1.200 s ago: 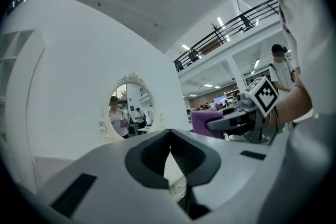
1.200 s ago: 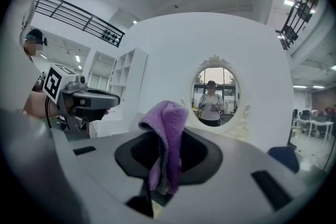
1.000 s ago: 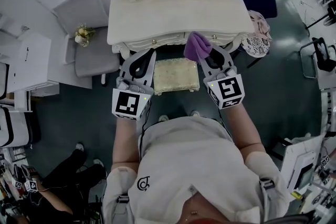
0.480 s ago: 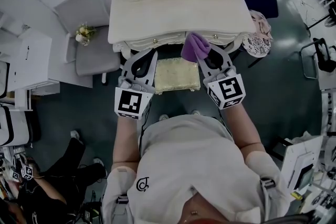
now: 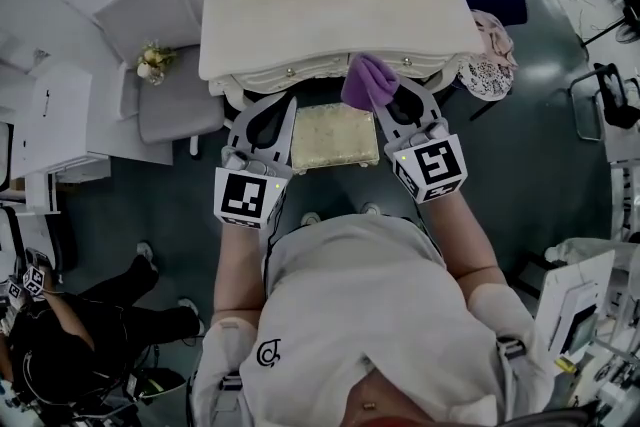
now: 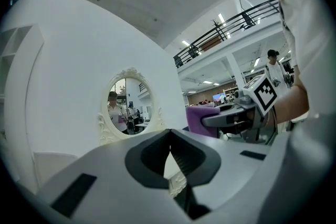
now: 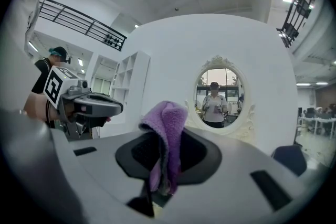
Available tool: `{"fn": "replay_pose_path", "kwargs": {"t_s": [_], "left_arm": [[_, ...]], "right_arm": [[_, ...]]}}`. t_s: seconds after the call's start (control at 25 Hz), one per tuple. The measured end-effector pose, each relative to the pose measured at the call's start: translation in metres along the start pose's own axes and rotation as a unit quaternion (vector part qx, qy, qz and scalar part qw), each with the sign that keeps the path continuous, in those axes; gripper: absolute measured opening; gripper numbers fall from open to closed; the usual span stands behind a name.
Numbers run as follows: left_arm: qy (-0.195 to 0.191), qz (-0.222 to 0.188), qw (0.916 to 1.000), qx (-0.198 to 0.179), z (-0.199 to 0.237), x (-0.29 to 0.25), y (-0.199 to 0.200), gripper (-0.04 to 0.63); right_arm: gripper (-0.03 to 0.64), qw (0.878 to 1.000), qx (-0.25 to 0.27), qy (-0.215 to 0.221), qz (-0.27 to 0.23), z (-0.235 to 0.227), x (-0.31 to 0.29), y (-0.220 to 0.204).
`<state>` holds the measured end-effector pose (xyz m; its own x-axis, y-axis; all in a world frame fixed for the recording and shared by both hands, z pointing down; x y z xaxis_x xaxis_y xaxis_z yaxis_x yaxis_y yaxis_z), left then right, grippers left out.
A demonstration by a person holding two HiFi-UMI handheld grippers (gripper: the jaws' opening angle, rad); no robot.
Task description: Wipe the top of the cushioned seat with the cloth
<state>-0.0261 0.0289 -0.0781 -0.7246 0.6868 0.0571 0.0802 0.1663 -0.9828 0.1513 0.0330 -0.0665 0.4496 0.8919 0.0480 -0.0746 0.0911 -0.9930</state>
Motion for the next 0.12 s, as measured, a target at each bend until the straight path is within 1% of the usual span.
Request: {"fn": "replay_pose_path", "kwargs": {"t_s": [0.12], "left_arm": [[-0.002,-0.001,1.0,0.002,-0.002,-0.0033,-0.0026,0.012]], "right_arm": [[0.074,1.0,-0.005,-0.002,-0.003,-0.0016,0.0003,-0.0032]]}}
Point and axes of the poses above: the fingertips, and each gripper's own axes: x backward along the fingers, z to its left, y out of its top, the point moved 4 cm from there along x, backward along the fingers, and after that the axes turned 5 degrees about -z, right-handed, at the moved point
